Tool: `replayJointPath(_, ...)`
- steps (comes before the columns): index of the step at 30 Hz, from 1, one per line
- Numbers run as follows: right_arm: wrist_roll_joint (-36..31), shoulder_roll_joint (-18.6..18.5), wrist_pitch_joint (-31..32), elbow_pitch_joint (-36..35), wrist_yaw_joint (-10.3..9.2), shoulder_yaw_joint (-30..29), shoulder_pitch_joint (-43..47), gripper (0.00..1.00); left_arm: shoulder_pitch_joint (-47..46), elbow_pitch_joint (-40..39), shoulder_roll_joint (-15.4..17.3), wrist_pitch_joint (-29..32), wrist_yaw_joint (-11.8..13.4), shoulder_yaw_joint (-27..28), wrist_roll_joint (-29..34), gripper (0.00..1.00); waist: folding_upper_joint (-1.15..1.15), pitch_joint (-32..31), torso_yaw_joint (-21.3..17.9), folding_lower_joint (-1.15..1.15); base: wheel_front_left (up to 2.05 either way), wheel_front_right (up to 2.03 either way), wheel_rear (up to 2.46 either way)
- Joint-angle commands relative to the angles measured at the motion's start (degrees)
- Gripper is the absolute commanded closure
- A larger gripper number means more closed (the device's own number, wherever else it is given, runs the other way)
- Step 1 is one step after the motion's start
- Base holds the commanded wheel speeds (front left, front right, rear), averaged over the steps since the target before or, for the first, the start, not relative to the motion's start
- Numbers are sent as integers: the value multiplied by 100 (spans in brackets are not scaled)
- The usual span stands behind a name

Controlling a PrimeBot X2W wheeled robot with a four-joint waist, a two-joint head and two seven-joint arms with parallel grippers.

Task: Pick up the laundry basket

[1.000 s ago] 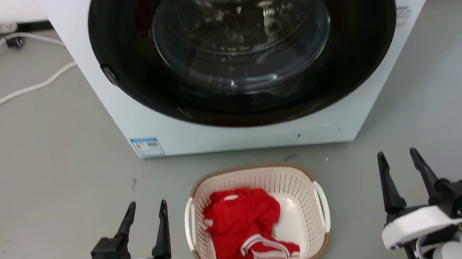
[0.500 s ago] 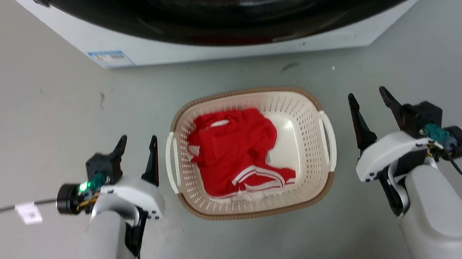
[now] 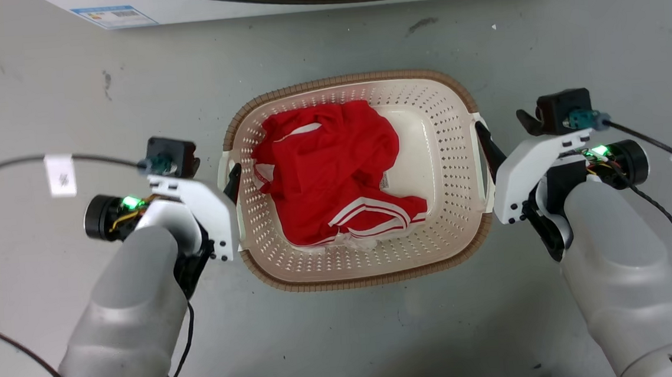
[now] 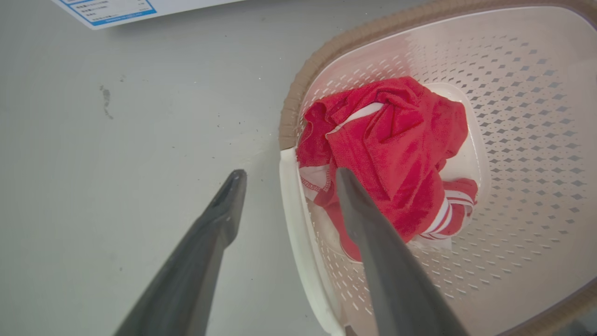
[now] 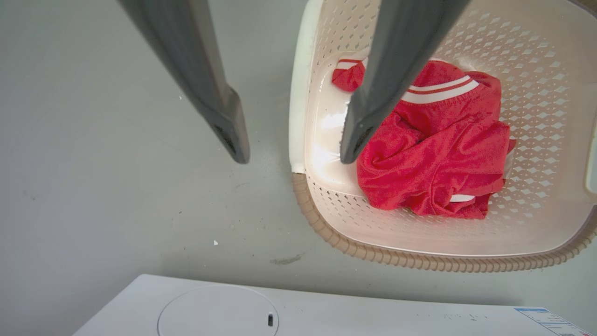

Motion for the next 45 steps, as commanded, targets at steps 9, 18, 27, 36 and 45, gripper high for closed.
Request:
replayJointPath(9, 399, -6, 1089, 988, -4, 486, -769, 0, -607, -288, 544, 1609, -8, -1347, -1415, 0, 0, 248, -5, -1, 0, 0, 0)
replayJointPath(18, 654, -4, 1820, 1514, -4, 761, -1142, 0, -966, -198, 734, 2356, -6, -2198, -2049, 0, 0, 428, 72, -1, 0, 0, 0)
replayJointPath(27, 738, -3, 1851, 1788, -4, 814, -1340, 0, -1172, -18, 642, 2367, -2, -2656, -2382, 0, 0, 560, 155, -1, 0, 0, 0)
replayJointPath(36, 750, -3, 1801, 1921, -4, 866, -1434, 0, -1297, 134, 582, 2237, -2, -3027, -2621, 0, 0, 612, 211, -1, 0, 0, 0)
replayJointPath(45, 778, 8, 1815, 1976, -4, 953, -1398, 100, -1320, 1, 599, 2030, -3, -3421, -2897, 100, 0, 577, 271, -1, 0, 0, 0)
